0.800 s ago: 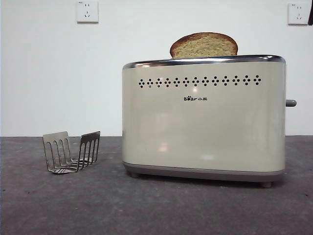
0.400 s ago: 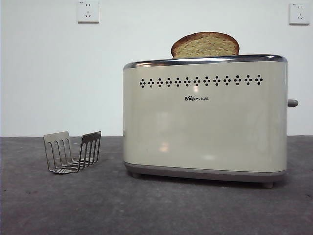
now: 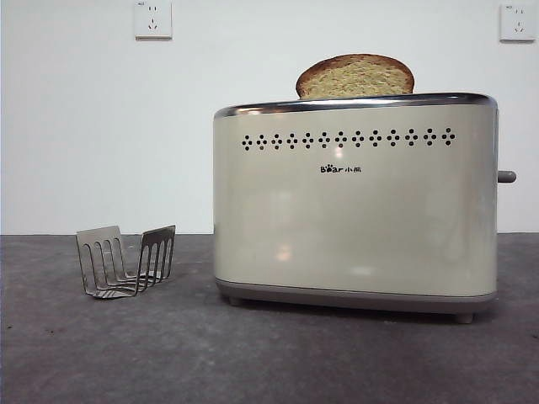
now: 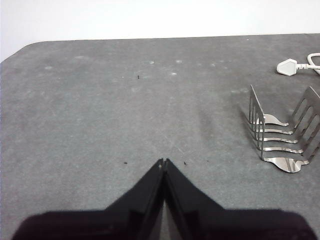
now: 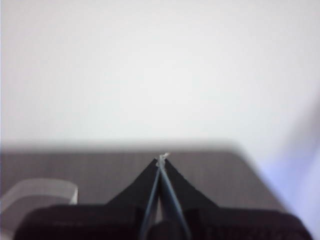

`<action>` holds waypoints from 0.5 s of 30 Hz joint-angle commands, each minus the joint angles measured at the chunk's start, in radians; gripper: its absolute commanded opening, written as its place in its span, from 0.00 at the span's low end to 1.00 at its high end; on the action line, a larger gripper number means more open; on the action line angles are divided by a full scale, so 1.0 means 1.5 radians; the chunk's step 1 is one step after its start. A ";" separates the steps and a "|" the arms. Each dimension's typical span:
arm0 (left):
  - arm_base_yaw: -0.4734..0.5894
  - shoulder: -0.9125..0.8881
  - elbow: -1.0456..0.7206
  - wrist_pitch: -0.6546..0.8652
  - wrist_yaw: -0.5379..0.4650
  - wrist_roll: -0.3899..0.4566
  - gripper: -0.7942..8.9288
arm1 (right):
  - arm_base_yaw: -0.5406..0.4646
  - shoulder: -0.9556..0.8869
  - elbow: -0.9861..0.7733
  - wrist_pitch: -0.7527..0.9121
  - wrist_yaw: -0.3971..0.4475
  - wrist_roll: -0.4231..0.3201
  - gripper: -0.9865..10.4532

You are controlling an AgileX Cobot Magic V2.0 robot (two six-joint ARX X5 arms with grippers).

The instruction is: Pick up a slice of bread from the rack,put the bread on the toaster,press the button

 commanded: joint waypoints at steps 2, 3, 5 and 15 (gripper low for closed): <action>0.002 0.001 -0.007 0.005 0.000 -0.004 0.08 | 0.017 -0.144 -0.238 0.239 0.002 -0.023 0.09; 0.002 0.001 -0.007 0.005 0.000 -0.004 0.08 | 0.018 -0.174 -0.272 0.248 0.002 -0.021 0.09; 0.002 0.002 -0.007 0.005 0.000 -0.004 0.08 | 0.018 -0.238 -0.330 0.227 -0.002 -0.009 0.09; 0.002 0.002 -0.007 0.005 0.000 -0.004 0.08 | 0.018 -0.398 -0.394 -0.042 -0.014 -0.011 0.09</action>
